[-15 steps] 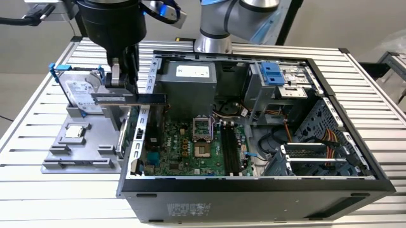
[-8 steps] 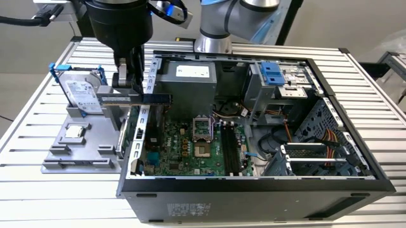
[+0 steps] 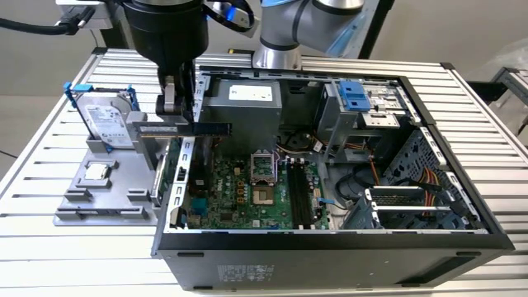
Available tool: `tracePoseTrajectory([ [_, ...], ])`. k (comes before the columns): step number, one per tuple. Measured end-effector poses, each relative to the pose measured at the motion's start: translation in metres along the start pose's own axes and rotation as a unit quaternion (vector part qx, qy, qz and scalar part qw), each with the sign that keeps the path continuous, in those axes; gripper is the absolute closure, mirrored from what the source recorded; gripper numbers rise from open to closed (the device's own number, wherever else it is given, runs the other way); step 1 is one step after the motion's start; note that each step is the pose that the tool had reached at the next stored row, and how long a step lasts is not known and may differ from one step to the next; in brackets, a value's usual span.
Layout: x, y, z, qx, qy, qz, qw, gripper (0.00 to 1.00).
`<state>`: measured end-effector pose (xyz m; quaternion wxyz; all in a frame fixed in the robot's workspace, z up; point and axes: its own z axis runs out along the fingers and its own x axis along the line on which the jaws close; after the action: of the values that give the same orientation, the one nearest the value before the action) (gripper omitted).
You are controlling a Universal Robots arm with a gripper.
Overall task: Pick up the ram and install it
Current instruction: 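Pick up the ram and move it above insertion slot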
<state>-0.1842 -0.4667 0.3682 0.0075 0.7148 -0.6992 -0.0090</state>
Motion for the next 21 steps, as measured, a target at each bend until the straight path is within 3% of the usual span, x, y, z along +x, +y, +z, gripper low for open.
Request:
tracePoseTrajectory([
  [21,0.0006,-0.0279,-0.0007,-0.0001,0.0,0.0,1.0,1.0],
])
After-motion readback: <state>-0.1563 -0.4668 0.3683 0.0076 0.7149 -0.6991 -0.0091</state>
